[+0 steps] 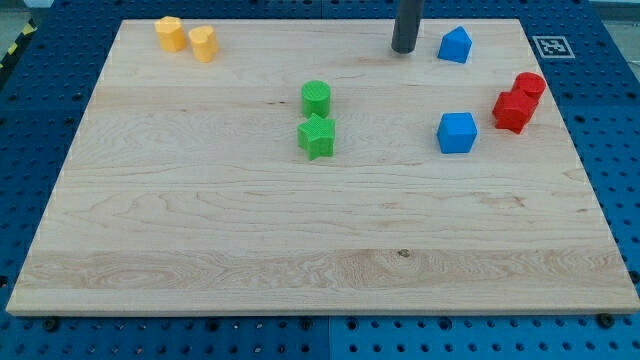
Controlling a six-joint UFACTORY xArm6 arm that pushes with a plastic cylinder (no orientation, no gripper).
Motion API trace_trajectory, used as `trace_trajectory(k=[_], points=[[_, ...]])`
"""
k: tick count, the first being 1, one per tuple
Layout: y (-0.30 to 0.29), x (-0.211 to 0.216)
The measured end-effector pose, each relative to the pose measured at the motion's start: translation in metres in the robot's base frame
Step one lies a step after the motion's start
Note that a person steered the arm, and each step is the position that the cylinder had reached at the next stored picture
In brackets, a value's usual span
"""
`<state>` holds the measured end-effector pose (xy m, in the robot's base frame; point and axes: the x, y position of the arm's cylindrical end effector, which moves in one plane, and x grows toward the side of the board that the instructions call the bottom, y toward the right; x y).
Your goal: Slide the blue triangle slightly right
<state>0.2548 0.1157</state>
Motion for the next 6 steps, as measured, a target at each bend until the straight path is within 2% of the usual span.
trace_trajectory(k=[6], points=[[0.069,0.011]])
